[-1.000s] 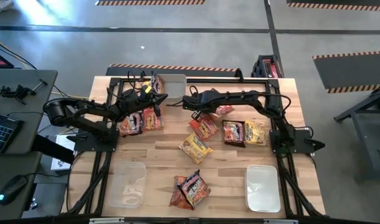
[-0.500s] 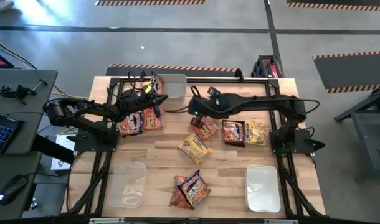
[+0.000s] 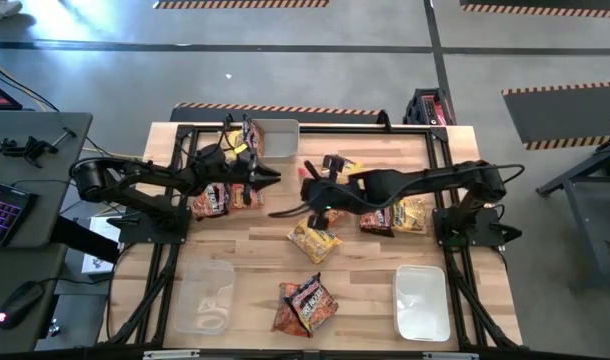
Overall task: Sort Maruchan noodles
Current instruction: Put the top right orange noodle pack into the white bin
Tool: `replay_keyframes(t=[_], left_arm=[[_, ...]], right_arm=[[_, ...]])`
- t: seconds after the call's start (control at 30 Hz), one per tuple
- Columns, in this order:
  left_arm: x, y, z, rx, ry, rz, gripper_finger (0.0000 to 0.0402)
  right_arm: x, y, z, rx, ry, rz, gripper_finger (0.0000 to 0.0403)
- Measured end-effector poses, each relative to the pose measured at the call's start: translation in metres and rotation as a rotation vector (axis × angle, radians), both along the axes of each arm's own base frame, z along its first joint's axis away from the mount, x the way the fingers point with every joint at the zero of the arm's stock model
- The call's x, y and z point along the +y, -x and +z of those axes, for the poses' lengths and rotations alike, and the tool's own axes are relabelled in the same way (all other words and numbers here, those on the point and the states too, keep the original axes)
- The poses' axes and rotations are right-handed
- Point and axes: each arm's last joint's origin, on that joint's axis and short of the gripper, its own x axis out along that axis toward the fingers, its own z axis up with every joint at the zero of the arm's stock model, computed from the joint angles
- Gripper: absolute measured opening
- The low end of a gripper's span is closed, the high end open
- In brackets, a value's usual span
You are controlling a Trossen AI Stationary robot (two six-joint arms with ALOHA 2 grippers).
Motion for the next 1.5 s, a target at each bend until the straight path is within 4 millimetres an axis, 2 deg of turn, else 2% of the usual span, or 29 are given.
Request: replay_keyframes(t=[0.17,0.3,0.57,0.77,1.07,1.5], left_arm=[[-0.009,-0.012,0.012,-0.045,-0.063,-0.058,0.0146],[-0.013,-0.021,0.025,-0.094,-0.134,-0.12,0.0177],[-0.013,-0.04,0.064,-0.217,-0.209,-0.212,0.0193],[-0.014,-0.046,0.086,-0.283,-0.254,-0.362,0.0193],[-0.019,-0.054,0.109,-0.346,-0.285,-0.398,0.0193],[-0.029,-0.057,0.114,-0.362,-0.287,-0.495,0.0193]], right_arm=[[0.015,0.019,0.036,-0.102,0.013,0.182,0.0],[0.023,0.041,0.065,-0.188,0.049,0.287,0.0],[0.036,0.072,0.104,-0.341,0.119,0.481,0.0],[0.037,0.083,0.114,-0.369,0.152,0.518,0.0],[0.037,0.082,0.116,-0.381,0.184,0.567,0.0],[0.034,0.08,0.118,-0.396,0.221,0.573,0.0]])
